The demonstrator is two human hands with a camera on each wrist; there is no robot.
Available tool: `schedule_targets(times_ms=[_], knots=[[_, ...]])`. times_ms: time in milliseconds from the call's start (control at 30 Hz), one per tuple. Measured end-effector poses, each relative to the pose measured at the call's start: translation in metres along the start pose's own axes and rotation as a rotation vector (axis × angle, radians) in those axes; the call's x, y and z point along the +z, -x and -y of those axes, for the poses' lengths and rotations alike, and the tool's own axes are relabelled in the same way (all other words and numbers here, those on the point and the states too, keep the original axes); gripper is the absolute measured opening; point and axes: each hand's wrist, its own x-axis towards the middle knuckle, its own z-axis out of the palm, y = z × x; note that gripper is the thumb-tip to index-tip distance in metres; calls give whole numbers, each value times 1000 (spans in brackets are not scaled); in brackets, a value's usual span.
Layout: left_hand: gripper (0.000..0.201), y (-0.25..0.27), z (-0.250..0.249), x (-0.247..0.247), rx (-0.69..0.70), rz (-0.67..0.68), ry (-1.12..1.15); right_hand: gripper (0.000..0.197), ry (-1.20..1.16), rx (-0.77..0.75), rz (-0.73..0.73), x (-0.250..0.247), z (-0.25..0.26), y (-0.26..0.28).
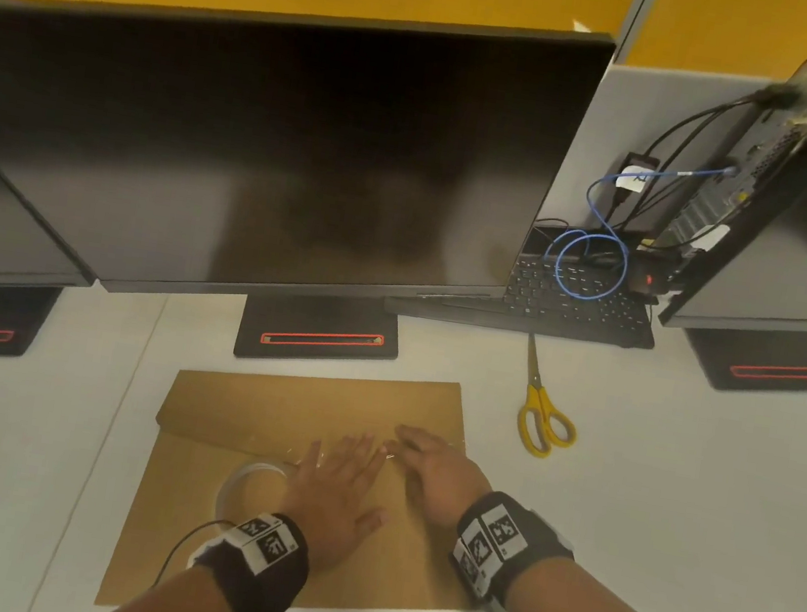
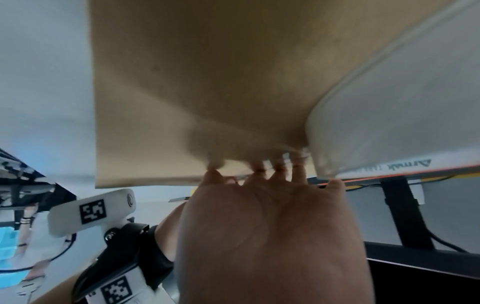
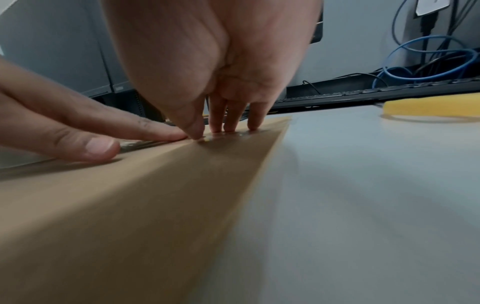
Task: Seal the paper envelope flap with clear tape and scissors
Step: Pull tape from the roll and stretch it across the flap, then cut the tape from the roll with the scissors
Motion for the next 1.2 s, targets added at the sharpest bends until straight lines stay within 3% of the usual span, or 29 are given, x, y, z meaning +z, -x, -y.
schedule_targets(times_ms=[67,167,300,367,467,700,1200], knots=[[73,-3,-1,-3,-1,-75,-10,51,-31,2,-17,-5,-4,2],[54,-9,0,-15,4,-67,-30,37,-82,68,-102,-19,-11,6],[43,-21,2,-38,8,-89,-30,29,-95,266,-375,-43,-38,9],[46,-28,4,-43,0,-87,-25,32,-71,404,-432,-55,-56,10],[52,-40,11,-46,10,-124,-29,41,-39,571,-364,-73,-75,8],[46,-59,15,-60,-12,-117,38,55,31,723,-151,-84,-96,4],[49,-61,18,-62,9,-132,67,52,8,709,-270,-74,-98,11]])
